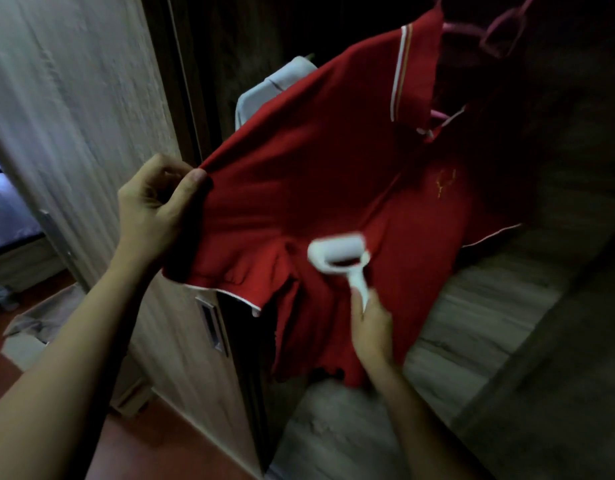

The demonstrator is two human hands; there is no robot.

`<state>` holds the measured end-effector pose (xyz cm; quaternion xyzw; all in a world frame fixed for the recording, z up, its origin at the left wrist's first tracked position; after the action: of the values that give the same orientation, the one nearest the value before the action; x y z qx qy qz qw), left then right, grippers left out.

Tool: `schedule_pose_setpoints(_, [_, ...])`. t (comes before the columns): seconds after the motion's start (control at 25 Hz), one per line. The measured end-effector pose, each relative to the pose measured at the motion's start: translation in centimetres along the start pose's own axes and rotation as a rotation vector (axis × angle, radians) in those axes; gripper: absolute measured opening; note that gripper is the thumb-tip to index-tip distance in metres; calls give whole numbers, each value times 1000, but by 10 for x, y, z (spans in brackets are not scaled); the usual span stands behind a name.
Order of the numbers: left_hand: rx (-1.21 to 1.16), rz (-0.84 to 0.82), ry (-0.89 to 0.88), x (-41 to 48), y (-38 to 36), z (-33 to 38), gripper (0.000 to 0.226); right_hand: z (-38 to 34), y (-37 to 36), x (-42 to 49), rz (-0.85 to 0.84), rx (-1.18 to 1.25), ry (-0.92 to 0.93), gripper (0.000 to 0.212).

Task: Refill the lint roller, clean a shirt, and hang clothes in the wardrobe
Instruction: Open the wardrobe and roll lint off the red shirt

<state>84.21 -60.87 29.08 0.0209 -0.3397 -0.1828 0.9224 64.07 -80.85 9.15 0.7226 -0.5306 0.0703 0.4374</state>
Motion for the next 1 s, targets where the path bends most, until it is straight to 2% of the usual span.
schedule_pose_setpoints(0.04, [5, -3, 1, 1, 1, 0, 14, 18, -17, -27, -161, -63, -73, 67])
schedule_pose_setpoints(0.08, [11, -9, -1, 1, 2, 0, 13, 31, -25, -50, -246, -80, -132, 78])
schedule_pose_setpoints(0.16, [23, -18, -13, 2, 3, 1, 12, 43, -26, -72, -227, -12, -214, 98])
schedule_pose_setpoints(0.2, [26, -21, -14, 2, 3, 2, 12, 44, -20, -68, -156, 27, -217, 99])
schedule_pose_setpoints(0.36, [31, -2, 1, 1, 3, 3, 14, 11, 45, 27, 305, 128, -103, 52])
schedule_pose_setpoints(0.48, [12, 2, 9, -1, 1, 3, 15, -9, 90, 91, 505, 165, -31, 38])
schedule_pose_setpoints(0.56, [18, -6, 0, -2, 0, 7, 17, -7, 74, 81, 431, 123, -51, 36])
schedule_pose_setpoints(0.68, [19, -21, 3, -3, 1, 9, 15, 11, 10, -3, 62, 166, -162, 49])
schedule_pose_setpoints(0.72, [21, -25, -2, -2, 1, 8, 14, 16, 0, -27, -10, 199, -217, 51])
schedule_pose_setpoints(0.76, [25, -27, -7, -2, 2, 7, 14, 22, -2, -36, 5, 207, -265, 49])
schedule_pose_setpoints(0.8, [28, -25, -10, -2, 2, 7, 14, 26, 5, -29, 87, 195, -289, 47])
schedule_pose_setpoints(0.92, [15, -18, -8, -3, 0, 8, 17, 33, 60, 50, 402, 150, -303, 46])
schedule_pose_setpoints(1.0, [13, 0, -10, -3, 1, 7, 18, 37, 104, 113, 461, 134, -245, 48])
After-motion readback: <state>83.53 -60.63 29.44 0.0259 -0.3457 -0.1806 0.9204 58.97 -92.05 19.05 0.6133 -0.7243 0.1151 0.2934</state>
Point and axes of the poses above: each hand's wrist, its own x-axis towards the middle knuckle, its own y-axis out of the back of the hand, z = x × y, the point moved 3 cm from there along x, towards the middle knuckle, and after that the axes turned 14 degrees about y, right-handed, at the moved point
